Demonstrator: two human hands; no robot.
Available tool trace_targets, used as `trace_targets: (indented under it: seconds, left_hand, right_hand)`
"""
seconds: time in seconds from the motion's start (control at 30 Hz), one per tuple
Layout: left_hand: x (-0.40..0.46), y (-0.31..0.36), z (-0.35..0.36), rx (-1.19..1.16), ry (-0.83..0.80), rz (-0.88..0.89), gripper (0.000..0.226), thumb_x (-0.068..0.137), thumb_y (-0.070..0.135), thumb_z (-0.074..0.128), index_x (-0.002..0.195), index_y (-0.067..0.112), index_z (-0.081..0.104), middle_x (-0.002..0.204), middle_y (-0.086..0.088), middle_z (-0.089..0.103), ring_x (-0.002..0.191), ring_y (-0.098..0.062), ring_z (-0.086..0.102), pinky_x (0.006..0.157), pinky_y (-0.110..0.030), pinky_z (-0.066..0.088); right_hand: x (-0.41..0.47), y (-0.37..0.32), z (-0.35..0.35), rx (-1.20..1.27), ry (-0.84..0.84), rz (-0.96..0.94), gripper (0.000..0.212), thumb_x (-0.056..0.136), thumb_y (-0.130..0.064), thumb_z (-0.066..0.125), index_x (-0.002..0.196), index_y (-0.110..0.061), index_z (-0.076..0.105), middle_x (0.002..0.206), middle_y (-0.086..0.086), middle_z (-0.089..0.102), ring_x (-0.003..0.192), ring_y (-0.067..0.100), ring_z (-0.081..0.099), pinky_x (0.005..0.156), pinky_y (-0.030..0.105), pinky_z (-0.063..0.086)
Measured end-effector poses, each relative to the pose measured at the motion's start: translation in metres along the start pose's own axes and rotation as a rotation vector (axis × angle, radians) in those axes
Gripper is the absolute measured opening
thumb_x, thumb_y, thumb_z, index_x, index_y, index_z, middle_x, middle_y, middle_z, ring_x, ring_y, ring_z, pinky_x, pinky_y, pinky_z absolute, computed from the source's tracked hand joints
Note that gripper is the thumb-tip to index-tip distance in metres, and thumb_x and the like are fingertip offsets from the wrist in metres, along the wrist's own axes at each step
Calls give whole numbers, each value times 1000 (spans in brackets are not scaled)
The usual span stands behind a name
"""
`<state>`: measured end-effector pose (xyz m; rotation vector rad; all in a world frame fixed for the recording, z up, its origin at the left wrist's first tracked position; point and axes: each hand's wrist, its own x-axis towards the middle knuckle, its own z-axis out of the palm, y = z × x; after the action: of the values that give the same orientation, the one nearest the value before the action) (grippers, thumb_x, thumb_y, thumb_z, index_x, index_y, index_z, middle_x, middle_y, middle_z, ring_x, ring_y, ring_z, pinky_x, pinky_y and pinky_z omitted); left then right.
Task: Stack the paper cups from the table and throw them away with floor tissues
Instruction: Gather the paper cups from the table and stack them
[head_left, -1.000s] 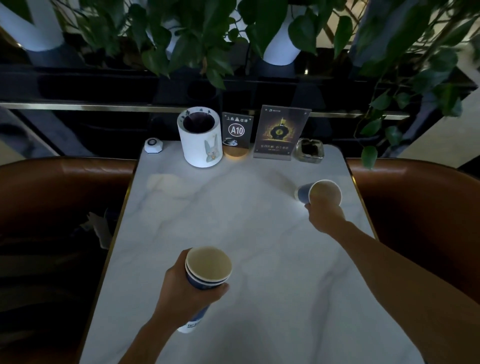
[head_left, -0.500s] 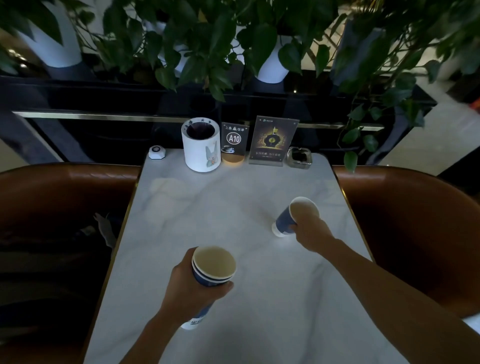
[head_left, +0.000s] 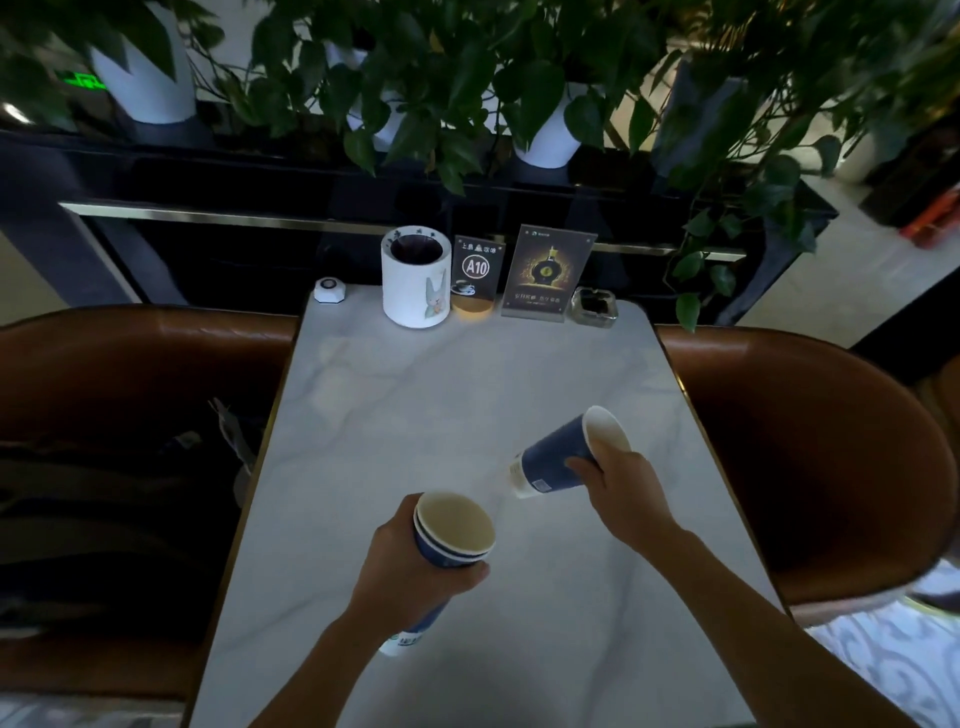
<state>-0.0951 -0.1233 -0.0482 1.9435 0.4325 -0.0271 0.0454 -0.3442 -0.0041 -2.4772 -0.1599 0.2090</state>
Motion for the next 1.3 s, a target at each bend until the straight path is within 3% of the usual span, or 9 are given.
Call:
trace_targets:
  seconds: [0.1, 0.37, 0.53, 0.7, 0.83, 0.97, 1.1, 1.2, 1.3]
  left_hand:
    - [-1, -5, -2, 19, -22, -8, 76, 43, 47, 91, 109, 36, 53, 96, 18, 69, 86, 6, 65, 64, -3, 49]
    - [14, 1, -8, 60, -102, 27, 76, 46, 47, 90, 109, 36, 50, 93, 23, 64, 83, 0, 65, 64, -5, 46]
    - [17, 1, -6, 113, -196, 30, 72, 50, 48, 88, 110, 34, 50, 97, 20, 65, 88, -11, 66, 71, -10, 46]
    - [18, 11, -2, 104, -278, 30, 69, 50, 48, 86, 109, 30, 55, 96, 13, 69, 87, -11, 68, 77, -24, 54]
    - [11, 24, 2, 140, -335, 89, 60, 49, 44, 87, 98, 39, 54, 87, 16, 71, 79, -2, 69, 73, -25, 59]
    - [1, 36, 8, 109, -362, 89, 50, 49, 40, 82, 87, 42, 50, 81, 16, 69, 74, 2, 65, 64, -16, 50]
    - [-10, 29, 7, 118, -359, 77, 48, 49, 47, 66, 93, 33, 54, 85, 12, 69, 79, -4, 66, 71, -24, 54]
    - [-22, 18, 6, 121, -326, 72, 55, 54, 43, 72, 104, 28, 57, 93, 12, 70, 85, -6, 67, 76, -24, 54]
    - [-22, 19, 5, 122, -311, 75, 57, 57, 36, 78, 109, 26, 57, 97, 12, 69, 89, -7, 66, 77, -21, 51]
  right_hand:
    - [-16, -9, 3, 28, 86, -21, 25, 93, -35, 55, 76, -18, 47, 62, 5, 57, 58, 25, 61, 56, 43, 54]
    - [-35, -29, -4, 99, 208, -59, 22, 95, -34, 48, 96, -12, 52, 79, 3, 64, 66, 13, 64, 56, 24, 54]
    - [-53, -48, -20, 135, 302, -158, 36, 90, -40, 43, 91, -7, 56, 80, 3, 64, 66, 8, 63, 54, 20, 54]
    - [-68, -58, -11, 48, 202, -232, 33, 90, -43, 48, 83, -12, 56, 68, 4, 66, 55, 14, 64, 48, 24, 56]
    - [-78, -60, 13, -100, 13, -275, 29, 94, -37, 51, 75, -14, 52, 48, -6, 44, 43, 10, 44, 43, 19, 32]
    - [-100, -66, 37, -168, -155, -261, 31, 97, -40, 41, 80, -20, 56, 64, -2, 56, 57, 15, 52, 54, 23, 36]
    - [-118, -63, 52, -138, -136, -255, 38, 94, -53, 35, 88, -22, 55, 64, -9, 55, 56, 9, 53, 50, 13, 35]
    - [-127, -63, 58, -124, -155, -285, 50, 87, -63, 30, 84, -19, 56, 61, -8, 55, 56, 15, 58, 54, 26, 49]
    - [-127, -64, 59, -121, -136, -315, 53, 87, -60, 26, 82, -16, 54, 60, -6, 54, 54, 18, 58, 53, 30, 47]
